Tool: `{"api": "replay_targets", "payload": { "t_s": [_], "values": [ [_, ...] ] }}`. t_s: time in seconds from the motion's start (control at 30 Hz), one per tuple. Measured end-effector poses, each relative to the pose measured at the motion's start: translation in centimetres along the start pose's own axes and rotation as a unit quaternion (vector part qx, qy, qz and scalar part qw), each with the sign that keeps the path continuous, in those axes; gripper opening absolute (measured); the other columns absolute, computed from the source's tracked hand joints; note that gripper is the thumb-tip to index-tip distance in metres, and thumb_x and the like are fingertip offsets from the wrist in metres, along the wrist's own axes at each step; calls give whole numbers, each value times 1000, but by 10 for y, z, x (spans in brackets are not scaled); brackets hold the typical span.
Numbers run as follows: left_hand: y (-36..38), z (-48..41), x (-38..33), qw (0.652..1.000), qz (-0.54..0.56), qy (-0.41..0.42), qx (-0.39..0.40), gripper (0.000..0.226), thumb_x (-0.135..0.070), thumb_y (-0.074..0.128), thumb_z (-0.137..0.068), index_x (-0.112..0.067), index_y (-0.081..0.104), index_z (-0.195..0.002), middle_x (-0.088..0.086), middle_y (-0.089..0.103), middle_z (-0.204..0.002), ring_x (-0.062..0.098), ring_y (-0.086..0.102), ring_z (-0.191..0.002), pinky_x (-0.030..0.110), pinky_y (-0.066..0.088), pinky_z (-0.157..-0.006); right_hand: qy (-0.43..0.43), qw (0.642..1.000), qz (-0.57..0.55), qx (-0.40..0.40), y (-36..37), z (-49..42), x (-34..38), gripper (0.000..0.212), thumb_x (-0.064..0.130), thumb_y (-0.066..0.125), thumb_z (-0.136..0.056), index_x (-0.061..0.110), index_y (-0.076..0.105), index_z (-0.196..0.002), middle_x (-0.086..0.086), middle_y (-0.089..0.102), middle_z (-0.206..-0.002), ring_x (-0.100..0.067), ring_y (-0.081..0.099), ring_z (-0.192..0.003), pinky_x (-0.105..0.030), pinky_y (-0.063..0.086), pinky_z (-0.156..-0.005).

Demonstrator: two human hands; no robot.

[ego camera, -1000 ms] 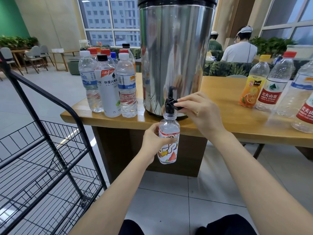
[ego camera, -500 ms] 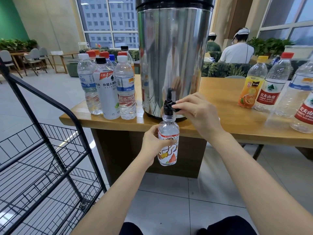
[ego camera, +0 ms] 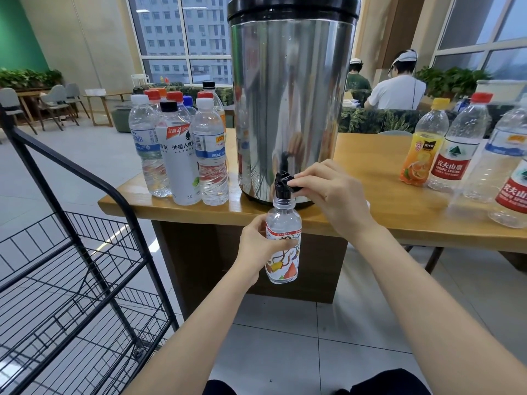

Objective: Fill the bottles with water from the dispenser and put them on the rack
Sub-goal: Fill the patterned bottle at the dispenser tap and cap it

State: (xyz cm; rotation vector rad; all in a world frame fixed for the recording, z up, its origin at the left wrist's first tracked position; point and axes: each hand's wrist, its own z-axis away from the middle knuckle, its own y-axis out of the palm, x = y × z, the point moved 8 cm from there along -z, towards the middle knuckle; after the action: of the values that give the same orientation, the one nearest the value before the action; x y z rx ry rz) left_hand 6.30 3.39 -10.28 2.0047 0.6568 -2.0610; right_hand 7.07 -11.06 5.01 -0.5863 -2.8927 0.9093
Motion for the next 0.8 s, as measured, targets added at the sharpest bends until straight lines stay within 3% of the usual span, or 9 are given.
{"api": "replay_targets", "payload": {
  "t_s": [0.27,0.4,0.47,0.53,0.63,0.73,0.8],
  "values": [
    [-1,0,1,1000,1,4,-2,60,-17,88,-69,-24,57,-120,-7,68,-111,12,65,-99,30,52,-82,14,1000,-27,-7,4,-32,7,14,9,64,-90,6,73,-100,-5,68,-88,-17,51,-81,-26,43,-65],
    [-4,1,3,1000,-9,-1,-3,62,-18,89,-68,-24,58,-122,-5,69,-113,14,66,-101,37,55,-90,137,984,-111,-21,16,-58,-9,17,13,67,-89,7,74,-103,-8,73,-95,-19,62,-89,-35,53,-82],
    [-5,0,3,1000,-11,-1,-4,63,-18,89,-68,-24,57,-122,-5,69,-114,15,66,-103,42,55,-93,169,973,-151,-37,17,-51,-14,20,15,69,-88,8,73,-105,-5,73,-99,-13,64,-90,-25,53,-85],
    [-5,0,4,1000,-10,-2,-3,65,-18,89,-68,-24,57,-123,-4,68,-114,16,66,-104,45,54,-95,182,973,-134,-52,13,-32,-21,23,18,69,-89,7,71,-108,0,69,-98,-6,59,-83,-8,46,-79],
    [-3,1,8,1000,-2,-4,2,67,-17,89,-67,-24,56,-125,-3,69,-114,16,66,-104,46,54,-94,283,954,-75,-60,5,13,-57,26,22,63,-93,7,67,-113,-4,59,-110,-11,53,-92,-14,42,-84],
    [0,5,15,1000,4,-14,3,67,-18,89,-67,-24,57,-125,-4,69,-112,14,67,-101,44,55,-93,429,899,62,61,8,62,-104,37,34,53,-98,16,58,-130,-9,44,-139,-25,35,-130,-38,34,-106],
    [4,8,20,1000,3,-20,4,66,-18,89,-67,-24,57,-124,-4,69,-112,14,68,-99,43,56,-91,461,861,106,185,19,81,-120,44,40,45,-100,22,50,-139,-9,36,-150,-32,27,-137,-43,29,-110]
  ]
}}
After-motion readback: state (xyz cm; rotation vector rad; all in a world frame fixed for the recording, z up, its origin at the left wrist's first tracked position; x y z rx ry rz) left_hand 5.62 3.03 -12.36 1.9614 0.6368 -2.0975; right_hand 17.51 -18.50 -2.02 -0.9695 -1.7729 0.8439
